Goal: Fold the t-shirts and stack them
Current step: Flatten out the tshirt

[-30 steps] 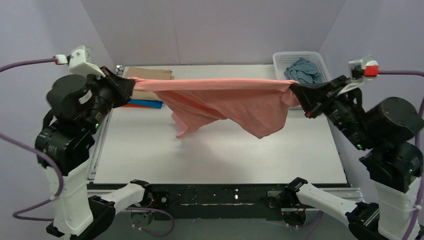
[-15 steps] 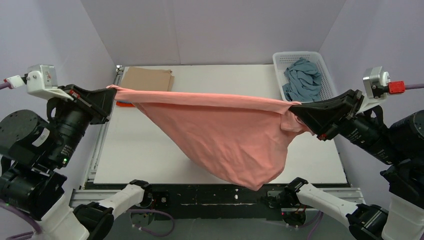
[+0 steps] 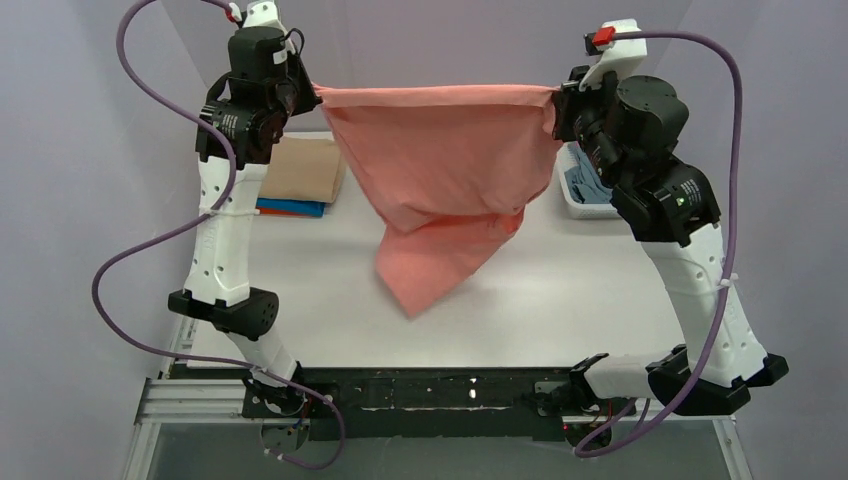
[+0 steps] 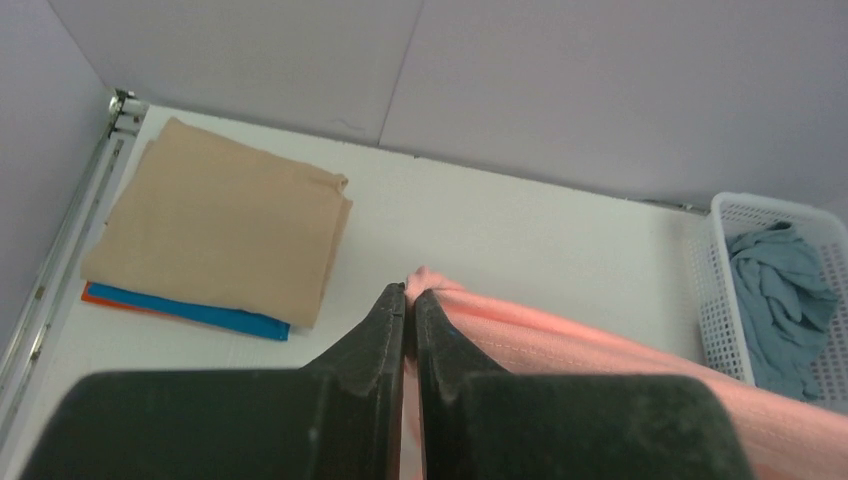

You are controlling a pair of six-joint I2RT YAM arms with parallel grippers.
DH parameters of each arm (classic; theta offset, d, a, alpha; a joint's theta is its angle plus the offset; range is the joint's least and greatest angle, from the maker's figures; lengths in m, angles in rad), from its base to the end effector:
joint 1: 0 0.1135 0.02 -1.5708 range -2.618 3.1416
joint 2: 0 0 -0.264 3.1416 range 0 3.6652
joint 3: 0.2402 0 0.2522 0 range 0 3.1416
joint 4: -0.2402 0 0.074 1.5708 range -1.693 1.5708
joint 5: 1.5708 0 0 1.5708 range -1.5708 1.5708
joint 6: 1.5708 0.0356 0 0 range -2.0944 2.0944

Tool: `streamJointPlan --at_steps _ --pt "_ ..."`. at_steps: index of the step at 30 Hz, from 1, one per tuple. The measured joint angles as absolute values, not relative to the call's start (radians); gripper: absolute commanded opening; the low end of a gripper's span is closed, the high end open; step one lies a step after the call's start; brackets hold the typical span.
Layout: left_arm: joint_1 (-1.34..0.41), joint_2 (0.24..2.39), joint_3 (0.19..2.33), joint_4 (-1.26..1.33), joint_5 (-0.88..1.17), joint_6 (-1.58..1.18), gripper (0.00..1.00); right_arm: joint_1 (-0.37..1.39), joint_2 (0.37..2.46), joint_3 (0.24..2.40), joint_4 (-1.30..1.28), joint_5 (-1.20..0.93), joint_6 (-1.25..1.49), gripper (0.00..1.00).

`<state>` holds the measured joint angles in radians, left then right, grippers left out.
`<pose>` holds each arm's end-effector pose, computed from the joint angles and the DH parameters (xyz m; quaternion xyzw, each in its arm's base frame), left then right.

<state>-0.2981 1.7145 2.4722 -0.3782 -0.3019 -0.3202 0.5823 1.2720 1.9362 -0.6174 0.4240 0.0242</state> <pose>0.2849 -0.0765 0.6267 -0.1306 0.5533 -0.1686 0.8052 0.1789 0.1002 0.5690 -0.0396 0.6907 0.0726 0.7184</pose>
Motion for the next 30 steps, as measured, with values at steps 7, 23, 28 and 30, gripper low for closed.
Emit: streamJointPlan --at_steps 7,23,28,30 --pt "-0.275 1.524 2.124 -0.314 -0.234 -0.358 0.00 0.556 1.148 1.726 -0.565 0.402 0.035 0.05" --pt "-0.270 0.797 0.638 -0.427 0.004 -0.750 0.02 0.544 0.772 0.833 -0.801 0.142 0.566 0.84" --pt "-0.276 0.736 0.640 -0.521 0.016 -0.788 0.48 0.545 0.844 0.820 -0.710 0.019 0.632 0.85" --pt "-0.290 0.738 0.638 -0.534 0.053 -0.799 0.96 0.559 0.910 0.820 -0.672 -0.033 0.654 0.85"
